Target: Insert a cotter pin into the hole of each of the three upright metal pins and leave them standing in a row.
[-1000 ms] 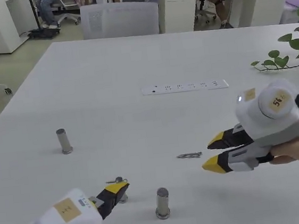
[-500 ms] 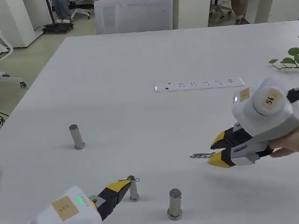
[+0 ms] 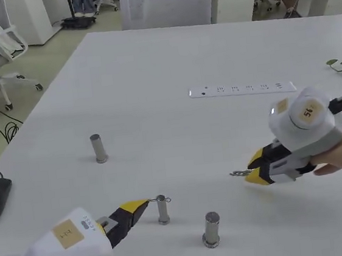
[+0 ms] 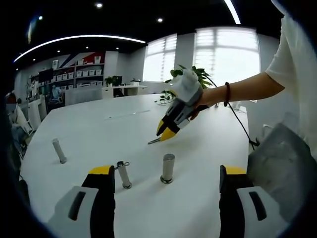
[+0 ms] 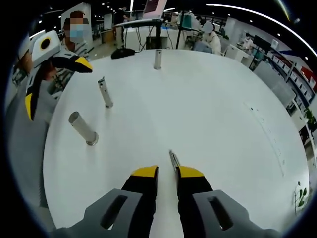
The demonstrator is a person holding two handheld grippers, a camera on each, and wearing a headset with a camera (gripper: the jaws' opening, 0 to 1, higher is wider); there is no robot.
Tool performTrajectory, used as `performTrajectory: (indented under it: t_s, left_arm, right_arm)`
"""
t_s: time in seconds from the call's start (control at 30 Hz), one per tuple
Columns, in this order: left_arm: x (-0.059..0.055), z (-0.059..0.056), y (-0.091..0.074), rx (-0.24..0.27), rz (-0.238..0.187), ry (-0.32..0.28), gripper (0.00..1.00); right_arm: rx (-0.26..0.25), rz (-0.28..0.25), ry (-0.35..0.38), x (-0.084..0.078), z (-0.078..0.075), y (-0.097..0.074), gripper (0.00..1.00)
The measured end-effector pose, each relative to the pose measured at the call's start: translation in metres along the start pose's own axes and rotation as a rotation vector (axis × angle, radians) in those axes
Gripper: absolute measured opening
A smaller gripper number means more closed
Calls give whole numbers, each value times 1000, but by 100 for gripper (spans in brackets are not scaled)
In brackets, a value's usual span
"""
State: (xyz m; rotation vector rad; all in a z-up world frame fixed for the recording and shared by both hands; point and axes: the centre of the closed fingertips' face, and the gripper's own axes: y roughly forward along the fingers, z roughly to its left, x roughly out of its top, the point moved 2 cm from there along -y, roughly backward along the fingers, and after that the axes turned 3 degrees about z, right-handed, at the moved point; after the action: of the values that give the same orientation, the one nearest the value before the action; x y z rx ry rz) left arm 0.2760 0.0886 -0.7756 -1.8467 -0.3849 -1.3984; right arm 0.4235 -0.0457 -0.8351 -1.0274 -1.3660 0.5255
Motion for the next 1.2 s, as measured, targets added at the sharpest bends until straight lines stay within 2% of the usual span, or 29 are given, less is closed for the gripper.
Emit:
performTrajectory:
  t_s: [0.13,0.23,0.43,0.57,0.7,0.87,1.0,1.2]
  left_arm:
    - [0,4,-2,11,0,-6,87]
    - [2,7,-4,17,-29,-43,86]
    - [-1,11,-5,38,-20,-54,84]
    - [-1,16,-7,46,-39,-93,83]
    - [-1,19,-9,56,-36,-86,83]
    - [0,23,-10,64,-42,-99,82]
    - [-1,23,-11,62,-35,-95,82]
    - [-2,23,-12,56,-28,-91,81]
  right_arm:
    - [-8,33,-13,-5,-4,5,14]
    - [-4,39,-22,-5,-6,6,14]
    - [-5,66,-34,-8,-7,8,12]
    - [4,92,-49,-11,-5,11,11]
    - [5,99,-67,-11,-7,12,11]
    - [26,116,-72,-9,-6,12,8]
    - [74,162,-93,-8,-2,12,7]
    - [98,210,-93,-8,-2,12,5]
